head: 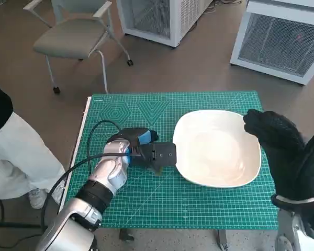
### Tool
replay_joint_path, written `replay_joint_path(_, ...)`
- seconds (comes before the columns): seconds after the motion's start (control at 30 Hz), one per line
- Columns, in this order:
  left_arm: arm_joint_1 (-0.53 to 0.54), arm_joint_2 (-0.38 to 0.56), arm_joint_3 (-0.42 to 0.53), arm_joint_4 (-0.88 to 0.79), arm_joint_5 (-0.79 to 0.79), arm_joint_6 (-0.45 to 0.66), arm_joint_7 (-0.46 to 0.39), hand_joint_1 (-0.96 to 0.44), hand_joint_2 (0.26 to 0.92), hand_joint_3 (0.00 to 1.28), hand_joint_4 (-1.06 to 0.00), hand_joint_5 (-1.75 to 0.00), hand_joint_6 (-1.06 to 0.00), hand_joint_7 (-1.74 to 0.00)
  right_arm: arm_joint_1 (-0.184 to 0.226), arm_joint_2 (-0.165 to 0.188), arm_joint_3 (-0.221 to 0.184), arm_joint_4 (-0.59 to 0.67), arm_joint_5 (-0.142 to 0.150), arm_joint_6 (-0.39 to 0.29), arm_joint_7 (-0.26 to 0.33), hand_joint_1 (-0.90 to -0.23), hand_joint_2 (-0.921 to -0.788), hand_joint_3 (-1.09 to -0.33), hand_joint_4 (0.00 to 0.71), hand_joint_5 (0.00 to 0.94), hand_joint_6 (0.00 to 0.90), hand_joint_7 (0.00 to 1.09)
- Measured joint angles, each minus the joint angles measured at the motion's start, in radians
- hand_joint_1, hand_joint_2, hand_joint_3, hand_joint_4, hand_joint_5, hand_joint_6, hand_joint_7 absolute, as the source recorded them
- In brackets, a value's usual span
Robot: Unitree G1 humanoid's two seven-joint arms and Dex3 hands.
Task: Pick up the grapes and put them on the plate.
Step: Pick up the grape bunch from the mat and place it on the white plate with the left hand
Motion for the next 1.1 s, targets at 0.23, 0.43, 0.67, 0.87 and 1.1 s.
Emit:
replay_joint_path(0.23,0.023,0.051,0.021,-0.19,-0.004,0.032,-0.05,0.4,0.612,0.7,-0.62,-1.44,-0.66,-0.3,-0.001,0.0,0.002,0.0,0.0,0.0,0.0,-0.433,-0.921,-0.637,0.397,0.688,0.159,0.97)
replay_joint_path(0.43,0.053,0.095,0.047,-0.363,-0.006,0.052,-0.089,0.09,0.705,0.47,-0.64,-1.39,-0.73,-0.82,-0.001,0.0,0.003,0.0,0.0,0.0,0.0,-0.433,-0.921,-0.637,0.397,0.688,0.159,0.97)
replay_joint_path(0.67,0.098,0.148,0.085,-0.569,-0.006,0.072,-0.132,0.01,0.787,0.28,-0.68,-1.34,-0.75,-0.9,-0.002,0.0,0.002,0.001,0.0,-0.001,0.0,-0.433,-0.921,-0.638,0.397,0.689,0.158,0.97)
replay_joint_path(0.87,0.117,0.173,0.122,-0.71,-0.007,0.093,-0.156,0.0,0.859,0.12,-0.74,-1.21,-0.73,-0.96,-0.002,0.0,0.002,0.006,0.0,-0.003,0.002,-0.434,-0.921,-0.636,0.398,0.689,0.16,0.97)
replay_joint_path(1.1,0.135,0.184,0.168,-0.828,-0.021,0.095,-0.167,0.0,0.876,0.08,-0.75,-1.22,-0.74,-0.92,-0.002,0.0,0.002,0.01,0.0,-0.007,0.003,-0.434,-0.921,-0.635,0.399,0.687,0.161,0.97)
